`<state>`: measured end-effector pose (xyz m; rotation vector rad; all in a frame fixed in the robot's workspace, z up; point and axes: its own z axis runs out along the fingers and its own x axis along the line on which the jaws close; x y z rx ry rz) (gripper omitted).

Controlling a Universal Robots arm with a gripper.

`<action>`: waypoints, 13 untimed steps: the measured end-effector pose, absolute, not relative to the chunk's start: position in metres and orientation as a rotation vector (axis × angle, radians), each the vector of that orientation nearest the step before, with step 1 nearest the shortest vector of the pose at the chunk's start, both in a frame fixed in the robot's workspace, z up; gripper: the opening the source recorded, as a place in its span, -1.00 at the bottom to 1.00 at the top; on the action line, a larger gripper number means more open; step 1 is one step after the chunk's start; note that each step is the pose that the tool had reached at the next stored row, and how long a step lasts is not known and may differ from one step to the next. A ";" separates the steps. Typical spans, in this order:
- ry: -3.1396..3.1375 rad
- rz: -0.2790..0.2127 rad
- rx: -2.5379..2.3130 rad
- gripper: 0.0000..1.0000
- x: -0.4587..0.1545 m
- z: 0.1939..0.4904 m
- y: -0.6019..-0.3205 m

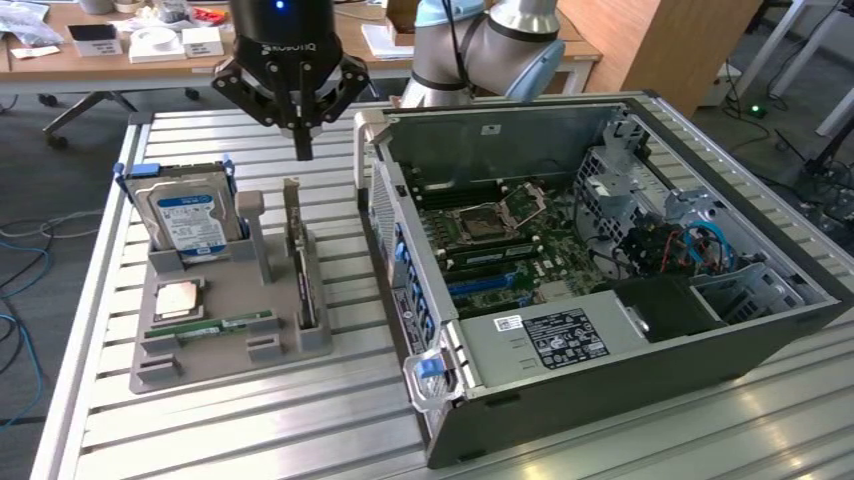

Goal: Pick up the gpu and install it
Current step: 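Reach for the gpu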

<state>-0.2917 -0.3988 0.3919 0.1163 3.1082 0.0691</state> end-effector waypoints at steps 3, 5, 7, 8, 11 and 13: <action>3.108 0.069 0.116 -0.79 -0.293 0.392 -0.399; 3.108 0.069 0.116 -0.79 -0.294 0.392 -0.399; 3.108 0.069 0.116 -0.79 -0.295 0.392 -0.399; 3.108 0.069 0.116 -0.79 -0.295 0.392 -0.399; 3.108 0.069 0.116 -0.79 -0.297 0.392 -0.399; 3.108 0.069 0.116 -0.79 -0.297 0.392 -0.399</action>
